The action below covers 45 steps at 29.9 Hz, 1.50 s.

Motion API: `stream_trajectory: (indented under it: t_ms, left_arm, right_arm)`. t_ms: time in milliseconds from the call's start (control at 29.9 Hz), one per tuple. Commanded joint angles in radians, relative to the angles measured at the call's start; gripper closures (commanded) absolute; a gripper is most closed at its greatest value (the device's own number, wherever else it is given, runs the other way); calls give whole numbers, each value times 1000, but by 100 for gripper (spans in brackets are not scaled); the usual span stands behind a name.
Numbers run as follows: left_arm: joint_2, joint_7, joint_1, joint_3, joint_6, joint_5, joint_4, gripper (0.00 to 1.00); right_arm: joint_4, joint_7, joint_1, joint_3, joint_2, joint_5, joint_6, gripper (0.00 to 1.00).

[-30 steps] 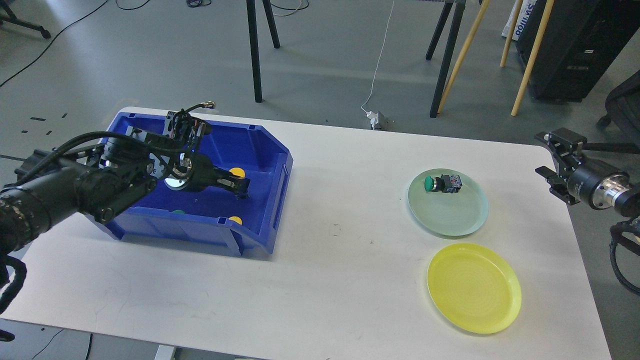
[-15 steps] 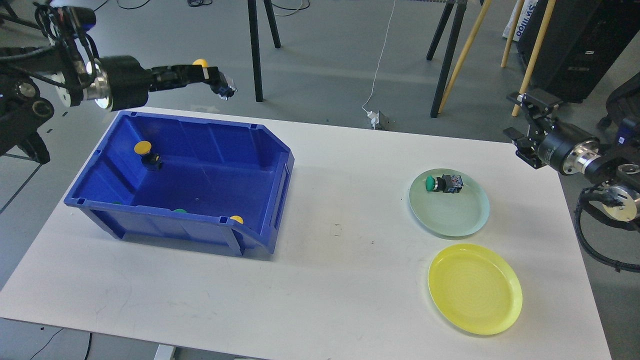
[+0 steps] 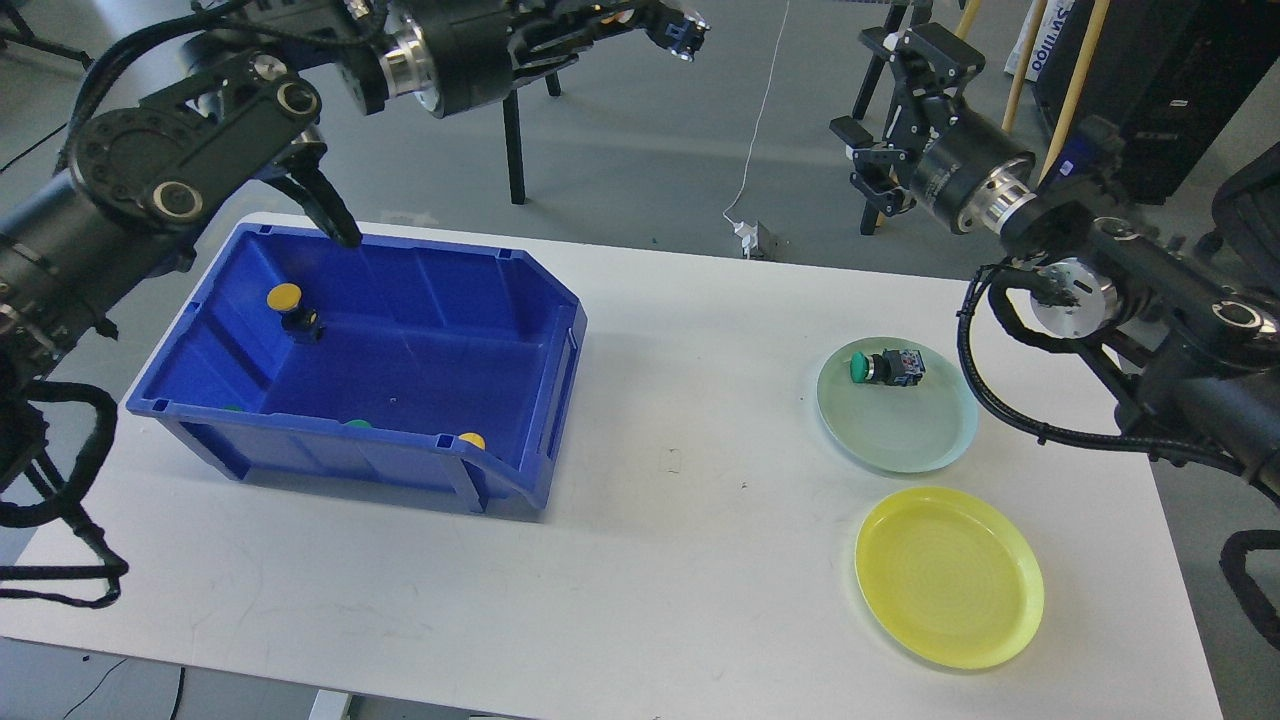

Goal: Pass button and place on color plate
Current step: 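Pass the yellow-capped button from the left gripper to the right gripper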

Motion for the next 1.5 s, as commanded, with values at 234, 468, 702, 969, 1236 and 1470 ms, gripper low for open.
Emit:
stream_trajectory:
  t_ms: [234,468,702,969,1236,1470]
  left_arm:
    - [-76,-11,-16,-1,0,-58,81,81]
    - [-78,-11,-15,-1,0,-121,81,81]
    - [-78,-11,-16,-1,0,-124,82,81]
    - [-75,-12,-15,0,0,-124,96,81]
    - [-75,-12,-10,0,0,-124,116,81]
    - [-78,-8,-9,0,0,-122,116,71]
  right_arm:
    - [-11,-4,50,55,121,89,-15,13]
    - [-31,-6,76,55,169,120,-12,12]
    - [-36,-6,76,55,204,120,-11,18]
    - [-34,-9,76,55,195,120,-5,50]
    - [-37,-20,77,55,195,118,1,78]
    - [-60,-20,87,55,195,117,9,83]
